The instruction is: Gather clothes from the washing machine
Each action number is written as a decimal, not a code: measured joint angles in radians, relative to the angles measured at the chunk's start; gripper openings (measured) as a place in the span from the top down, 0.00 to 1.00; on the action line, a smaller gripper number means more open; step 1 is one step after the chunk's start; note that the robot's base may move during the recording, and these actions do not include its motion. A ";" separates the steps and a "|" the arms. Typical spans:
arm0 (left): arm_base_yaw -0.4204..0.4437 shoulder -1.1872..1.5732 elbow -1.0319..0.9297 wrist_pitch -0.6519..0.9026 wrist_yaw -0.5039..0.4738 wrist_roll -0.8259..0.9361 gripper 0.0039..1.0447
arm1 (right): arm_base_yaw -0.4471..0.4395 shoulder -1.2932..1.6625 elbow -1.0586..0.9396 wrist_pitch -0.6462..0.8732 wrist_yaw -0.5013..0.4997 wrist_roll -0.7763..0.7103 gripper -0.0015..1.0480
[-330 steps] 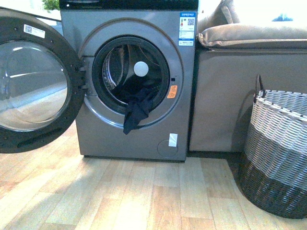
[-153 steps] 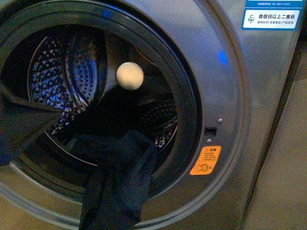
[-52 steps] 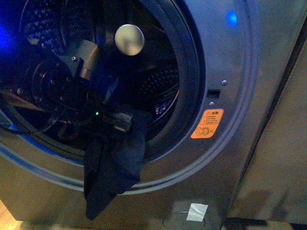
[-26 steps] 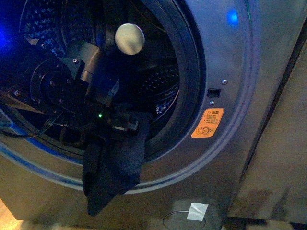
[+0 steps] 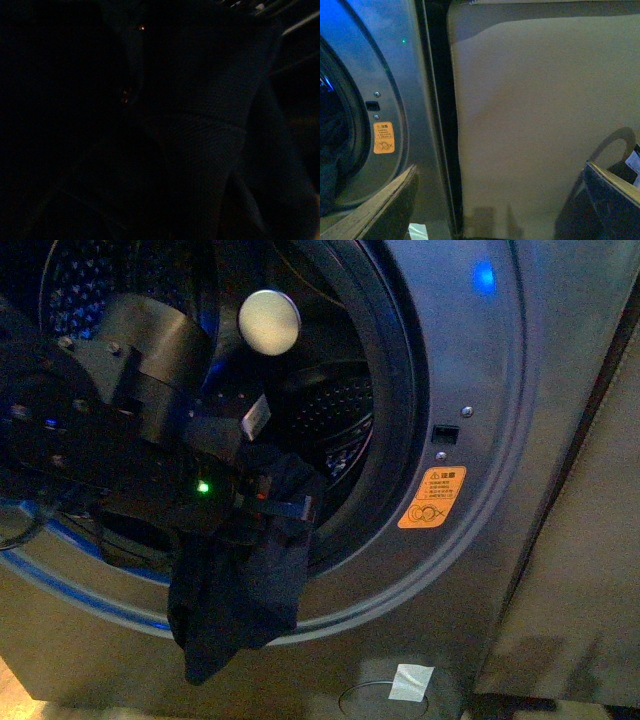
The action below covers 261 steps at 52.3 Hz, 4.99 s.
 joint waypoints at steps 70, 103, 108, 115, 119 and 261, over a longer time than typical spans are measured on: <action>-0.207 -0.661 0.391 -0.228 0.174 0.035 0.96 | 0.000 0.000 0.000 0.000 0.000 0.000 0.07; -0.483 -0.389 1.099 -0.457 0.028 0.057 0.96 | 0.000 0.000 0.000 0.000 0.001 0.000 0.07; -0.482 -0.385 1.099 -0.458 0.023 0.057 0.96 | 0.000 0.000 0.000 0.000 0.001 0.000 0.07; -0.482 -0.383 1.099 -0.459 0.021 0.057 0.96 | -0.082 0.042 0.000 0.140 -0.255 0.122 0.07; -0.482 -0.382 1.100 -0.459 0.022 0.057 0.96 | -0.139 0.084 0.006 0.262 -0.447 0.241 0.07; -0.482 -0.381 1.114 -0.459 0.014 0.055 0.06 | -1.084 1.413 1.527 0.539 -0.760 0.766 0.95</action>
